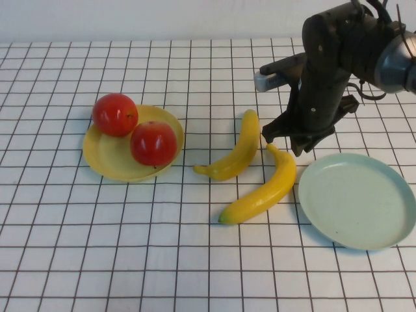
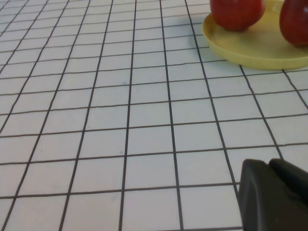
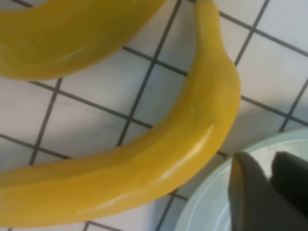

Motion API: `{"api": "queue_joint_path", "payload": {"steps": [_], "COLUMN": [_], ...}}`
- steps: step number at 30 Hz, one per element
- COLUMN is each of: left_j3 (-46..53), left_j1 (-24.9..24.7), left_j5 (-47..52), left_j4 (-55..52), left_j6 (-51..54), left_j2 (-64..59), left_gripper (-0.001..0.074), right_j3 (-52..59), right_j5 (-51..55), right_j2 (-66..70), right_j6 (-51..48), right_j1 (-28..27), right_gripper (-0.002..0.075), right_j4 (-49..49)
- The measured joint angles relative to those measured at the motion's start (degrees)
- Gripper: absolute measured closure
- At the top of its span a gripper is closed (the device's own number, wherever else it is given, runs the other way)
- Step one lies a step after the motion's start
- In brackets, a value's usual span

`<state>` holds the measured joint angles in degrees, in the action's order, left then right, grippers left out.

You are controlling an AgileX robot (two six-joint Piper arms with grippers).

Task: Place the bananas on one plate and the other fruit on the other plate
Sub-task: Put another type of fruit in the right plate

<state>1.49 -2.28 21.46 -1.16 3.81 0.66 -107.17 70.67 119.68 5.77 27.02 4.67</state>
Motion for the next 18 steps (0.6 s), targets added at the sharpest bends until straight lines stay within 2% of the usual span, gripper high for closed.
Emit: {"api": "queue_joint_path", "payload": {"steps": [2, 4, 7, 10, 18], "left_j3": [0.0, 0.0, 0.0, 0.0, 0.0], "left_j1": [0.0, 0.0, 0.0, 0.0, 0.0], "left_j5": [0.0, 0.0, 0.0, 0.1, 0.1], "left_j4": [0.0, 0.0, 0.0, 0.0, 0.0], "left_j6": [0.0, 0.0, 0.0, 0.0, 0.0], "left_j2": [0.0, 0.0, 0.0, 0.0, 0.0], "left_gripper": [0.0739, 0.0739, 0.0739, 0.0739, 0.0739], "right_j3": [0.0, -0.1, -0.1, -0.1, -3.8], "right_j5": [0.0, 0.0, 0.0, -0.1, -0.1], "right_j2": [0.2, 0.5, 1.3, 2.5, 7.9], "right_j6": [0.0, 0.2, 1.8, 2.8, 2.9], "right_j1": [-1.0, -1.8, -2.2, -2.3, -2.3], "right_gripper": [0.0529, 0.0375, 0.023, 0.0202, 0.0212], "right_j4": [-2.3, -4.3, -5.0, -5.8, -10.9]}}
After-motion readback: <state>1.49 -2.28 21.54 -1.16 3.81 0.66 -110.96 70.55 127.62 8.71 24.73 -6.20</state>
